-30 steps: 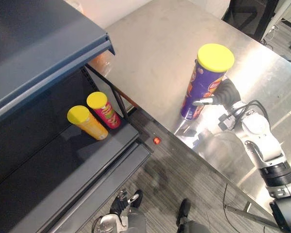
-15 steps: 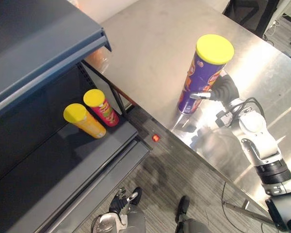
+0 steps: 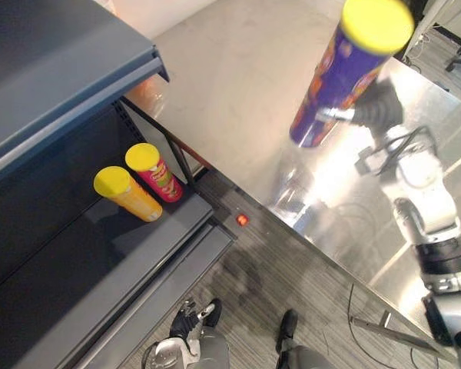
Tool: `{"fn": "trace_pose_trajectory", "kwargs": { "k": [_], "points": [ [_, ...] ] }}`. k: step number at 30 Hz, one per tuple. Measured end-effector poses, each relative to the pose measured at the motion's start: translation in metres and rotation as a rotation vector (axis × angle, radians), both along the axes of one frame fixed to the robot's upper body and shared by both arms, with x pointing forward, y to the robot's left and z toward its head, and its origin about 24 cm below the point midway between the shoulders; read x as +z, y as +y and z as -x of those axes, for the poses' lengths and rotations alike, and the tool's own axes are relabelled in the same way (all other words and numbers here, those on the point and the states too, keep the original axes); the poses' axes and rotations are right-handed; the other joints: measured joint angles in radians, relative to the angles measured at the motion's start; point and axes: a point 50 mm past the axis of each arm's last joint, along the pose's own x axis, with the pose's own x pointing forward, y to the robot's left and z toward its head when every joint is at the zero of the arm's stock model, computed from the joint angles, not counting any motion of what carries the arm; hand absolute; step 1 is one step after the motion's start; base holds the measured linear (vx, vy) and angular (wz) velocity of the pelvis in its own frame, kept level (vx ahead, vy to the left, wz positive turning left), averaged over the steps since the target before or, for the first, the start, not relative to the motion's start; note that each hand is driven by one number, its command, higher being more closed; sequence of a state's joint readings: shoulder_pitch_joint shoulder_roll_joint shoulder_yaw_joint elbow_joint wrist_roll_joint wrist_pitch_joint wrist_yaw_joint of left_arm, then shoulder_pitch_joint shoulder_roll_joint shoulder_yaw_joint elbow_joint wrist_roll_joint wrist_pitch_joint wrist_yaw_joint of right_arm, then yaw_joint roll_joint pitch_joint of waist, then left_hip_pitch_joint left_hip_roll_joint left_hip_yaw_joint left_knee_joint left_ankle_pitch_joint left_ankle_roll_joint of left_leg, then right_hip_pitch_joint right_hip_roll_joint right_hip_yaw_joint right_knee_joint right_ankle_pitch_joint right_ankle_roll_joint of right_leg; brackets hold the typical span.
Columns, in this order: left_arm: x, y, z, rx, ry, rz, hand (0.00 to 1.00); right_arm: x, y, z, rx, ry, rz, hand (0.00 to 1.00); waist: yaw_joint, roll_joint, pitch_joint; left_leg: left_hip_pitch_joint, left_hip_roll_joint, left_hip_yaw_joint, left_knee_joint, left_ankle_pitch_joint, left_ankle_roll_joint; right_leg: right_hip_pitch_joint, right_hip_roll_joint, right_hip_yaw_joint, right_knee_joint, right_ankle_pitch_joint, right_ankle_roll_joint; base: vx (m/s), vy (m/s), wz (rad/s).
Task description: Put the gum and the chips on the shelf.
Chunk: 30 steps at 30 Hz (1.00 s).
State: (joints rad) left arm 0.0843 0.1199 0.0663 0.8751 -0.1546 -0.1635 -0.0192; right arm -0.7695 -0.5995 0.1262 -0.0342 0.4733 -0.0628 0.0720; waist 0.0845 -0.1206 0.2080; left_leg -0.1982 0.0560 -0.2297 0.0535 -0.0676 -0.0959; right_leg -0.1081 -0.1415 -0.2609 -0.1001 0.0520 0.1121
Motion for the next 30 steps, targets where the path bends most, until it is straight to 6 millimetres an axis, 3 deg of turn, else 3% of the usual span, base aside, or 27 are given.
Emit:
{"fn": "trace_pose_trajectory", "kwargs": {
  "k": [5, 9, 13, 16, 18, 19, 20, 23, 24, 26, 28, 29, 30],
  "points": [
    [0.0, 0.002, 0.001, 0.025, 0.001, 0.001, 0.0, 0.054, 0.006, 0.02, 0.062, -0.198, 0.022, 1.0, 0.0, 0.0, 0.0, 0.015, 0.002, 0.001, -0.008, 0.0, 0.0, 0.011, 0.001, 0.002, -0.002, 0.002, 0.002, 0.0, 0.0, 0.0],
    [0.0, 0.003, 0.002, 0.037, 0.001, 0.0, 0.0, 0.066, 0.03, 0.025, 0.167, -0.227, 0.072, 1.0, 0.006, -0.005, -0.002, 0.032, 0.005, 0.018, -0.016, 0.0, 0.0, 0.015, 0.001, 0.022, -0.002, 0.004, 0.003, 0.01, 0.004, -0.13],
    [0.0, 0.008, 0.003, 0.07, -0.001, -0.006, 0.0, 0.041, 0.069, 0.024, 0.341, -0.124, 0.163, 1.0, 0.016, -0.022, -0.004, 0.05, 0.011, 0.027, -0.016, -0.003, 0.0, 0.026, 0.006, 0.033, -0.001, 0.006, 0.002, 0.01, -0.009, -0.1],
    [0.0, 0.007, 0.002, 0.073, -0.004, -0.001, 0.0, 0.022, 0.091, 0.03, 0.475, -0.058, 0.204, 1.0, 0.038, -0.017, -0.002, 0.052, 0.02, 0.013, 0.026, -0.034, 0.004, 0.023, 0.012, 0.027, 0.058, 0.003, 0.0, 0.01, 0.006, 0.03],
    [0.0, 0.007, 0.002, 0.071, -0.002, -0.001, 0.0, 0.011, 0.094, 0.034, 0.513, -0.035, 0.216, 1.0, 0.038, -0.009, 0.0, 0.051, 0.019, -0.037, 0.08, -0.073, 0.01, 0.0, 0.006, 0.018, 0.196, -0.046, -0.011, 0.01, 0.057, 0.43],
    [0.0, 0.007, 0.003, 0.068, 0.0, -0.005, 0.0, 0.007, 0.095, 0.04, 0.539, -0.034, 0.229, 1.0, 0.032, -0.006, 0.002, 0.046, 0.004, -0.081, 0.124, -0.101, 0.015, -0.049, -0.017, 0.037, 0.375, -0.103, -0.032, 0.02, 0.097, 0.93],
    [0.0, 0.007, 0.002, 0.064, 0.002, -0.006, 0.0, 0.004, 0.096, 0.046, 0.567, -0.041, 0.243, 1.0, 0.024, 0.0, 0.006, 0.047, -0.019, -0.127, 0.161, -0.115, 0.019, -0.109, -0.037, 0.107, 0.561, -0.133, -0.062, 0.04, 0.063, 1.08],
    [-0.002, 0.014, 0.007, 0.06, 0.026, -0.028, 0.0, 0.0, 0.103, 0.058, 0.646, -0.046, 0.269, 1.0, 0.005, -0.004, 0.0, 0.052, -0.065, -0.225, 0.205, -0.124, 0.02, -0.151, 0.003, 0.36, 0.763, -0.15, -0.057, 0.07, -0.082, 1.37],
    [-0.003, 0.019, 0.012, 0.063, 0.043, -0.042, 0.0, -0.002, 0.108, 0.063, 0.688, -0.046, 0.295, 1.0, 0.007, -0.006, -0.011, 0.046, -0.081, -0.275, 0.214, -0.125, 0.018, -0.132, 0.041, 0.475, 0.78, -0.175, -0.042, 0.11, -0.266, 1.12],
    [-0.004, 0.027, 0.019, 0.077, 0.061, -0.058, 0.0, -0.008, 0.115, 0.064, 0.733, -0.018, 0.333, 1.0, 0.025, 0.003, -0.008, 0.04, -0.082, -0.338, 0.215, -0.122, 0.008, -0.128, 0.103, 0.63, 0.771, -0.299, -0.057, 0.07, -0.333, 0.81],
    [-0.007, 0.023, 0.026, 0.072, 0.079, -0.05, 0.0, -0.017, 0.111, 0.06, 0.715, 0.036, 0.356, 1.0, 0.021, 0.011, -0.005, 0.04, -0.086, -0.388, 0.224, -0.119, 0.001, -0.115, 0.118, 0.672, 0.666, -0.327, -0.061, -0.02, -0.308, 0.69],
    [-0.007, 0.023, 0.026, 0.065, 0.081, -0.05, 0.0, -0.02, 0.109, 0.059, 0.707, 0.05, 0.358, 1.0, 0.014, 0.011, -0.005, 0.039, -0.096, -0.406, 0.231, -0.12, -0.005, -0.101, 0.116, 0.676, 0.613, -0.317, -0.051, -0.02, -0.347, 1.15],
    [-0.007, 0.024, 0.026, 0.059, 0.083, -0.053, 0.0, -0.026, 0.104, 0.057, 0.695, 0.083, 0.36, 1.0, -0.003, 0.024, -0.011, 0.039, -0.106, -0.453, 0.236, -0.125, -0.031, -0.06, 0.109, 0.662, 0.571, -0.356, -0.02, -0.01, -0.288, 0.97]
  ]
}}
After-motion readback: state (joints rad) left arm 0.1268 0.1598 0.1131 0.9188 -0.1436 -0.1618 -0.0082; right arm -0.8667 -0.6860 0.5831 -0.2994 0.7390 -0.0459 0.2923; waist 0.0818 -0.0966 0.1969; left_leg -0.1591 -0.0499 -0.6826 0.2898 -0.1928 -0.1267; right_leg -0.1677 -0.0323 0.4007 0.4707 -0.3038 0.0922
